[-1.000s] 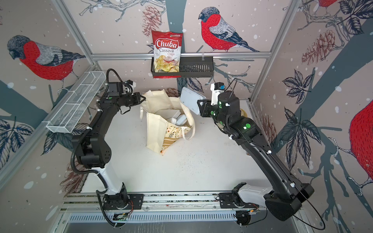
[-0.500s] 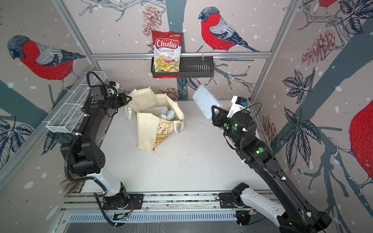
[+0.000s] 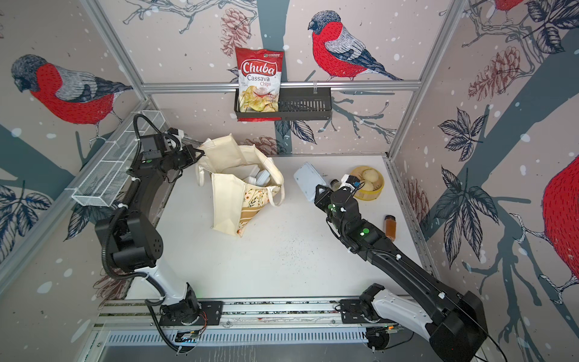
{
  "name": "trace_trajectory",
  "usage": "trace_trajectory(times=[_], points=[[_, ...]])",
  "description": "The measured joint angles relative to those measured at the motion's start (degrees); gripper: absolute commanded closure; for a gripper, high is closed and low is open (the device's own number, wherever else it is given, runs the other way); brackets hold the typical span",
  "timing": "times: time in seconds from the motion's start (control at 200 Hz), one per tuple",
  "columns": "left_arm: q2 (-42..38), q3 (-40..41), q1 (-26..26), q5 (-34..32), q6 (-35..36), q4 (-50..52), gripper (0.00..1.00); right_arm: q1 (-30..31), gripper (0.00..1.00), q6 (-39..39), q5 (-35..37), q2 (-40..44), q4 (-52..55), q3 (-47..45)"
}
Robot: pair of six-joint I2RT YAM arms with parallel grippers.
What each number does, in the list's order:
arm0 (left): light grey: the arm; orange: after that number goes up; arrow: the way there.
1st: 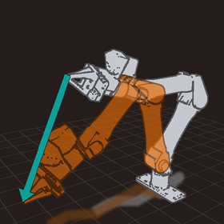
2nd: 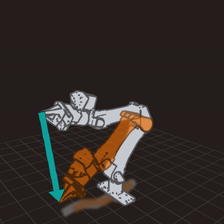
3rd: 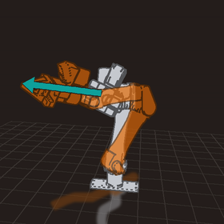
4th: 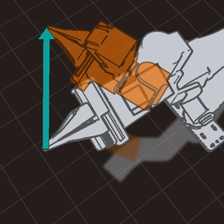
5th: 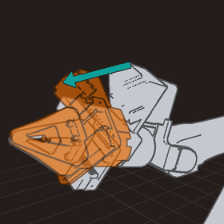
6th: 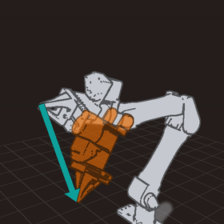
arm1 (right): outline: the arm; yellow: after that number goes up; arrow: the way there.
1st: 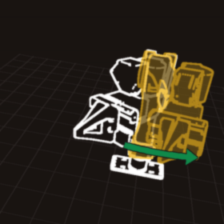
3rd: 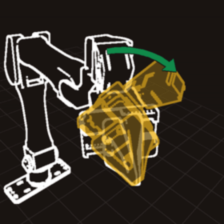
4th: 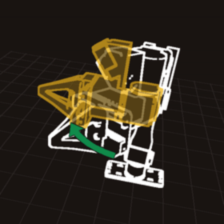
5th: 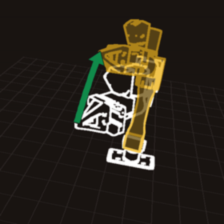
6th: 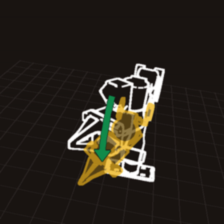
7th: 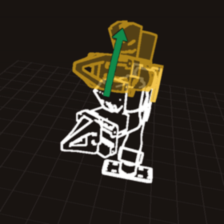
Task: Take out the pencil case from the canvas bag
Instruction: Place the pencil case at the center of the board.
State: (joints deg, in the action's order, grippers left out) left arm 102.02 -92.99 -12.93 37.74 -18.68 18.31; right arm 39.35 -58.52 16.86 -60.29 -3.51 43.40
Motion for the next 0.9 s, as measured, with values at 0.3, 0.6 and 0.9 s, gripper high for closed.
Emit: trace_trajectory(times=[0.3, 0.6, 0.9], points=[[0.9, 0.4, -0.1, 0.3, -0.6, -1.4, 1.0, 6.4, 1.0, -11.0, 4.9, -3.8, -8.6, -7.3], [0.9, 0.5, -0.1, 1.3, -0.9, -2.2, 1.0, 9.8, 1.0, -20.9, 8.9, -7.0, -11.4, -10.6], [0.9, 0.7, -0.1, 1.6, -1.0, -2.6, 1.0, 12.3, 1.0, -27.2, 9.2, -14.1, -16.1, -11.2]])
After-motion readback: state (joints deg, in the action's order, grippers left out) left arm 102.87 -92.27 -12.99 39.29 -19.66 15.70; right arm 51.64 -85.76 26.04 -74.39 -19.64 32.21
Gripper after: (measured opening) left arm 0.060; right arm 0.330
